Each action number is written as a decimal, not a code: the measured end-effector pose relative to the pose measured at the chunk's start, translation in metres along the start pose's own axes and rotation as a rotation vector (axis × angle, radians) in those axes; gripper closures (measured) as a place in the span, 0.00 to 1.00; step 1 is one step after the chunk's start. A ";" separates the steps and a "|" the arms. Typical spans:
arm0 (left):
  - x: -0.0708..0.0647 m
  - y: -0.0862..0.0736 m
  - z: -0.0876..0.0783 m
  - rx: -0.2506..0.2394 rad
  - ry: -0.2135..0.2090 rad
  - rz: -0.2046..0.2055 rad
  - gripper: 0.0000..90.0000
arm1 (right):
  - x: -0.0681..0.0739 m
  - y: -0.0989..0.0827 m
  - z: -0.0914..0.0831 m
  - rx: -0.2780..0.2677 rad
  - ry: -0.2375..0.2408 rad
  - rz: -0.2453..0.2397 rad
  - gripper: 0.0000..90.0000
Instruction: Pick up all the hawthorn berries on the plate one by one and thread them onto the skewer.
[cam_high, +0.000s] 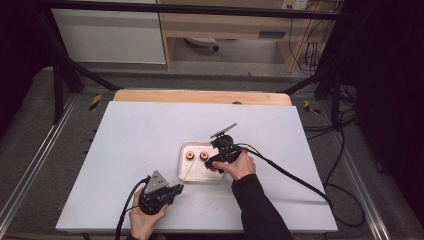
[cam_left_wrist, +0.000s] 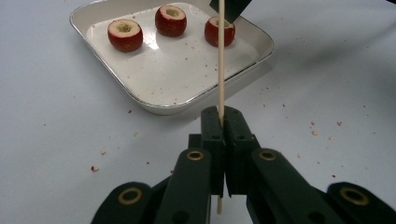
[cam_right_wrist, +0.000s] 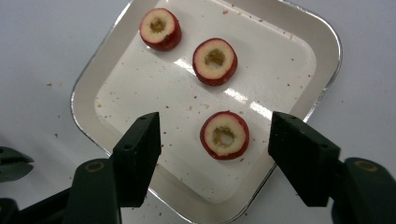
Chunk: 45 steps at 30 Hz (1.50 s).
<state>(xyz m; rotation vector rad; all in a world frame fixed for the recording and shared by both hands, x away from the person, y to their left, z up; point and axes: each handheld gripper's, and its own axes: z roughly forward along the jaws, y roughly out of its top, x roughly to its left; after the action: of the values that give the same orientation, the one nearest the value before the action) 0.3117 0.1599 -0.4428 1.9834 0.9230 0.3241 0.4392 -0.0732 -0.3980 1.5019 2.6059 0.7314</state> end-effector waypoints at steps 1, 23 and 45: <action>0.000 0.000 0.000 0.001 -0.001 0.001 0.98 | 0.000 0.000 0.002 0.005 -0.003 0.004 0.46; 0.000 -0.001 0.002 0.015 -0.006 0.008 0.98 | -0.004 0.009 0.016 0.105 -0.015 -0.282 0.59; 0.000 -0.001 0.002 0.023 -0.011 0.014 0.98 | 0.000 0.014 0.025 0.190 0.014 -0.310 0.66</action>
<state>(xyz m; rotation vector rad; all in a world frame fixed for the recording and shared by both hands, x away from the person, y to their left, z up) 0.3127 0.1592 -0.4448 2.0111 0.9103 0.3113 0.4573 -0.0577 -0.4137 1.0884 2.8924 0.4775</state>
